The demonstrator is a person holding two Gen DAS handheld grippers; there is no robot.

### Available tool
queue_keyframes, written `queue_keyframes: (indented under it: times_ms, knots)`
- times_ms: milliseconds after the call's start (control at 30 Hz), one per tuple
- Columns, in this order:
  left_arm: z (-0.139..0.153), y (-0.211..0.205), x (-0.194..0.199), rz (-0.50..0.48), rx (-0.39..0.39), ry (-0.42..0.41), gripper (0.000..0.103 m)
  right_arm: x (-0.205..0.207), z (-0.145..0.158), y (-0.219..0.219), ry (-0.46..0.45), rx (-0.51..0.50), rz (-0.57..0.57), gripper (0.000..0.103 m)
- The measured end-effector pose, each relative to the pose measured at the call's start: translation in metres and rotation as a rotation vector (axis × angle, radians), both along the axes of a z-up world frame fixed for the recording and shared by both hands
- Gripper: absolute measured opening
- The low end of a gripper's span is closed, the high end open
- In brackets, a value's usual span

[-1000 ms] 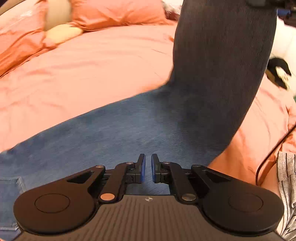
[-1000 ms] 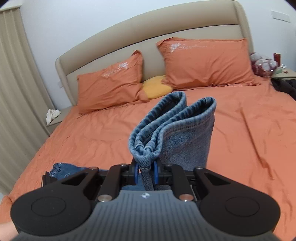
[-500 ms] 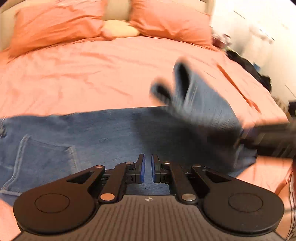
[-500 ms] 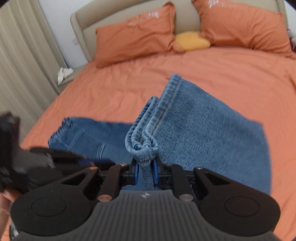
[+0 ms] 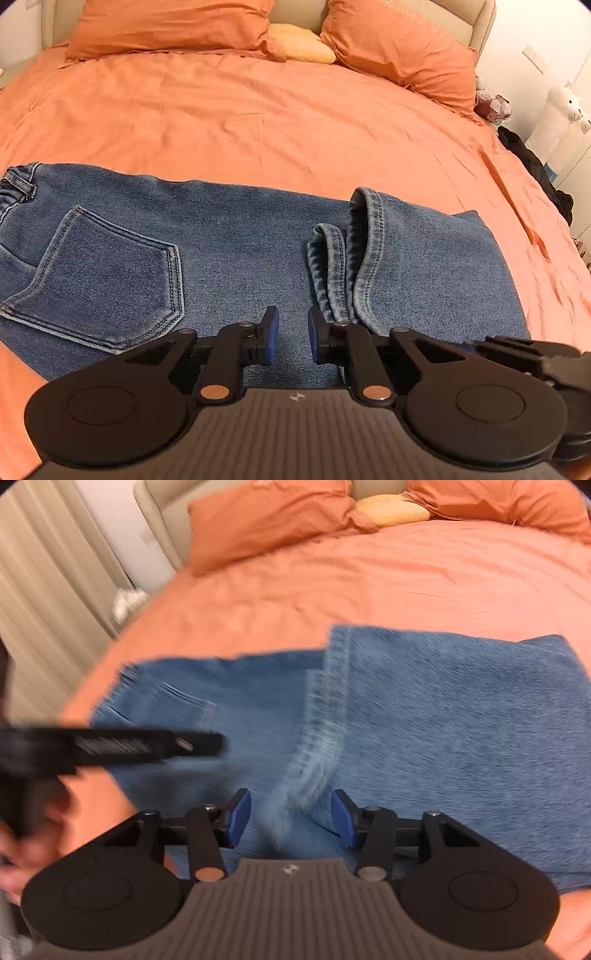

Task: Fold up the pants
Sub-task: 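Release the hems from the right tool and press the fold flat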

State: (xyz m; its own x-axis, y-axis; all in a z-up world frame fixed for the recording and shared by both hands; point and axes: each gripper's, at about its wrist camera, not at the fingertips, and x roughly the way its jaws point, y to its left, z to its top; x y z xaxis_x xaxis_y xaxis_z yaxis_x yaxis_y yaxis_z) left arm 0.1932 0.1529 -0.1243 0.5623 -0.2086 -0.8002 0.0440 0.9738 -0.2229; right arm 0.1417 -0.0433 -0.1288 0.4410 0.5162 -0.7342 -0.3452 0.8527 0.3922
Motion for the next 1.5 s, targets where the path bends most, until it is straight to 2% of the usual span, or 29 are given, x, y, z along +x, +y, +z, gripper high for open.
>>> queue_keyframes:
  times_ms: [100,200,233,267,300,500,567,600,733,867,933,1000,1067,1133,1200,1267,1367,1500]
  knots:
    - [-0.003,0.003,-0.004,0.02,-0.037,-0.028,0.02,0.011,-0.007,0.011,-0.006,-0.08,-0.032,0.044]
    - [-0.008,0.004,-0.006,0.032,-0.07,-0.032,0.02,0.024,-0.026,0.014,0.075,-0.074,-0.048,0.039]
    - [-0.01,0.004,-0.005,0.038,-0.068,-0.028,0.02,0.025,-0.029,0.015,0.069,-0.093,-0.057,0.025]
    - [-0.011,0.004,-0.006,0.041,-0.071,-0.025,0.02,0.024,-0.03,0.013,0.071,-0.073,-0.057,0.016]
    - [-0.012,0.005,-0.006,0.042,-0.078,-0.023,0.02,0.022,-0.03,0.009,0.07,-0.052,-0.07,0.013]
    - [-0.012,0.016,-0.005,0.063,-0.204,-0.036,0.02,0.005,-0.002,-0.009,0.067,0.062,-0.046,0.012]
    - [-0.012,0.015,-0.003,0.057,-0.231,-0.037,0.02,0.0,-0.001,-0.008,0.084,0.082,-0.021,0.011]
    - [-0.012,0.014,-0.003,0.051,-0.234,-0.037,0.02,-0.001,-0.004,-0.005,0.105,0.095,0.0,0.004]
    - [-0.016,0.007,-0.001,0.031,-0.207,-0.017,0.02,0.004,-0.033,0.011,0.135,0.016,-0.012,0.004]
    - [-0.025,0.003,0.002,0.014,-0.188,0.002,0.02,0.018,-0.048,0.01,0.185,0.043,-0.012,0.004]
    - [-0.025,-0.002,0.008,0.002,-0.182,-0.002,0.026,0.018,-0.047,0.009,0.177,0.034,0.003,0.004]
    - [-0.022,-0.011,0.018,-0.025,-0.148,-0.025,0.038,0.014,-0.045,0.011,0.154,0.009,0.016,0.004]
    - [-0.022,-0.02,0.028,-0.048,-0.115,-0.041,0.045,0.012,-0.045,0.012,0.141,-0.004,0.019,0.004]
    - [-0.03,-0.027,0.037,-0.053,-0.116,-0.01,0.045,0.012,-0.046,0.01,0.145,0.01,0.008,0.004]
    - [-0.04,-0.033,0.043,-0.055,-0.096,0.04,0.027,0.012,-0.047,0.006,0.147,0.027,0.002,0.004]
    - [-0.048,-0.038,0.045,-0.049,-0.045,0.07,0.022,0.012,-0.045,0.001,0.14,0.037,0.001,0.005]
    - [-0.054,-0.042,0.047,-0.067,-0.02,0.08,0.023,0.008,-0.039,-0.009,0.125,0.034,0.005,0.014]
    - [-0.057,-0.05,0.051,-0.061,0.019,0.104,0.025,0.006,-0.02,-0.026,0.069,0.003,0.004,0.016]
